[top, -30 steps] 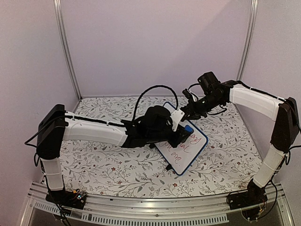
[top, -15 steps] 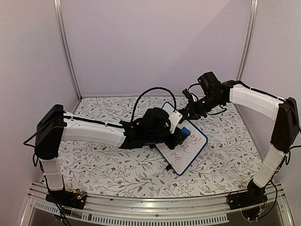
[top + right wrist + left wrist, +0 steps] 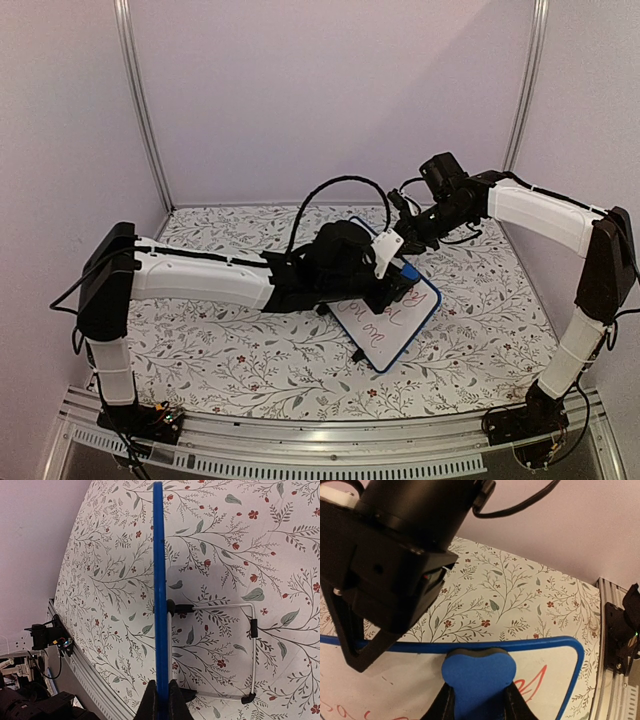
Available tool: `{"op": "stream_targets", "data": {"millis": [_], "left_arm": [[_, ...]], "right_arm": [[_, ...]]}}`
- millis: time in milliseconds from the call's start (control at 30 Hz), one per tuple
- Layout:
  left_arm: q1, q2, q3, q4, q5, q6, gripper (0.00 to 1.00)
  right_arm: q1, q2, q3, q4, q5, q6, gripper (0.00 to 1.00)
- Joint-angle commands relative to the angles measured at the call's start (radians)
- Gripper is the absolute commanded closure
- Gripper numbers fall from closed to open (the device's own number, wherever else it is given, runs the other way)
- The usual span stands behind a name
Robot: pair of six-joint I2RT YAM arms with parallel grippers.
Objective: Erase the whiteboard
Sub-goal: Erase the whiteboard from the whiteboard stand.
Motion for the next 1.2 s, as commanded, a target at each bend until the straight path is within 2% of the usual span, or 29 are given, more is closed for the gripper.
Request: {"op": "stream_targets", "data": {"millis": [0,300,833,967,1167], "left_arm": [[-0.013,0.032,0.008,-0.052,-0.048,0.016,1.00],[-0.003,-0.012,-0.122,-0.036,-0.066,-0.016,1.00],[0.041,-0.012,-0.061,0.026,0.064,-0.053,1.00],[0.044,-0.009,-0.044,0.013,0.056,-0.048,1.00],[0.043,-0.007,-0.097,0.011,0.057,-0.074,1.00]], "right_arm": [[0.029,0.007,-0.021,-0.009,-0.006,0.017,1.00],[0.031,0.007,-0.025,-0.002,-0.009,0.018,1.00],[0.030,-0.002,-0.047,0.007,-0.014,0.018,1.00],[0.030,-0.005,-0.047,0.014,-0.017,0.021,1.00],[0.030,-0.004,-0.054,0.013,-0.017,0.017,1.00]]}}
